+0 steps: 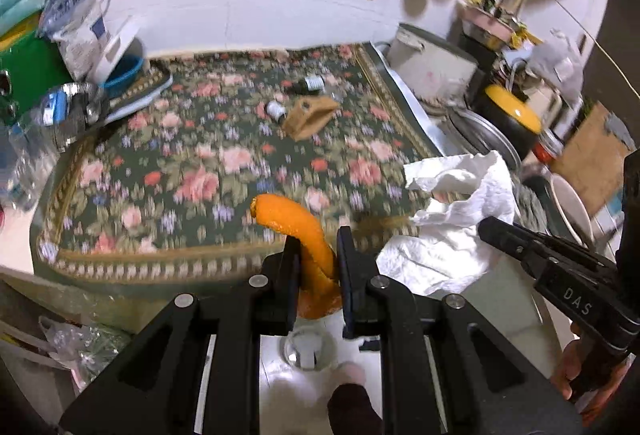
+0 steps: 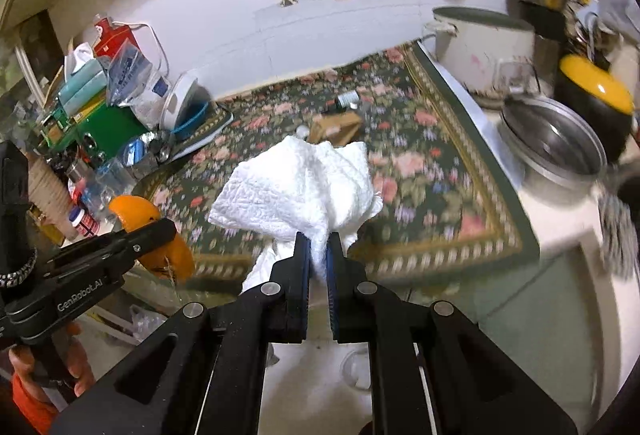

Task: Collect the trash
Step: 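Carry both items down over the floor bin and open both tools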

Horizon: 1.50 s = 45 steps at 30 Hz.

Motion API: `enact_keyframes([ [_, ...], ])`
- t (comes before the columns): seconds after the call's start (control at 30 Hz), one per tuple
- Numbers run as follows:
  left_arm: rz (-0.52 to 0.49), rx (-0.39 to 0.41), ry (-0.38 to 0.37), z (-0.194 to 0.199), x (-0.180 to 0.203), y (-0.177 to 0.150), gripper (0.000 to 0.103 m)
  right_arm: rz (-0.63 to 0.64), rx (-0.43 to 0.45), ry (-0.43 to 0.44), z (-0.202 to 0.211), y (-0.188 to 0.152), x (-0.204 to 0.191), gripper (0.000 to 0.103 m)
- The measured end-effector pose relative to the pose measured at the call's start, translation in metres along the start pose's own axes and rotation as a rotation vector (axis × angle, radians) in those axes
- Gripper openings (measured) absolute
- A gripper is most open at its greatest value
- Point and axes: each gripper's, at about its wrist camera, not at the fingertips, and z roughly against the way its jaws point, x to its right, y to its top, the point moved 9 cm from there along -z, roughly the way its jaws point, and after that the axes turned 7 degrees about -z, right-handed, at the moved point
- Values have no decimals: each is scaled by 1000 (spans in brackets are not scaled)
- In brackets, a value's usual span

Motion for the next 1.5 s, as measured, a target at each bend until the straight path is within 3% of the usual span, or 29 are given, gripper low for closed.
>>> enact_keyframes([
  [0.37, 25, -108, -44, -5, 11, -79, 16, -28, -94, -76, 8, -76, 12, 7],
  [0.7, 86, -199, 11, -75, 25, -157, 16, 3, -194, -77, -33, -134, 60, 7],
  [0.87, 136, -240, 34, -130, 30, -208, 16, 62, -258, -67, -79, -170, 90, 7],
  [1.17, 237, -304, 57, -244, 11, -310, 16, 93, -389, -48, -196, -260, 146, 7],
  [1.5, 271, -337, 81, -330, -23, -378, 16, 101, -504, -3, -317, -342, 179, 9],
])
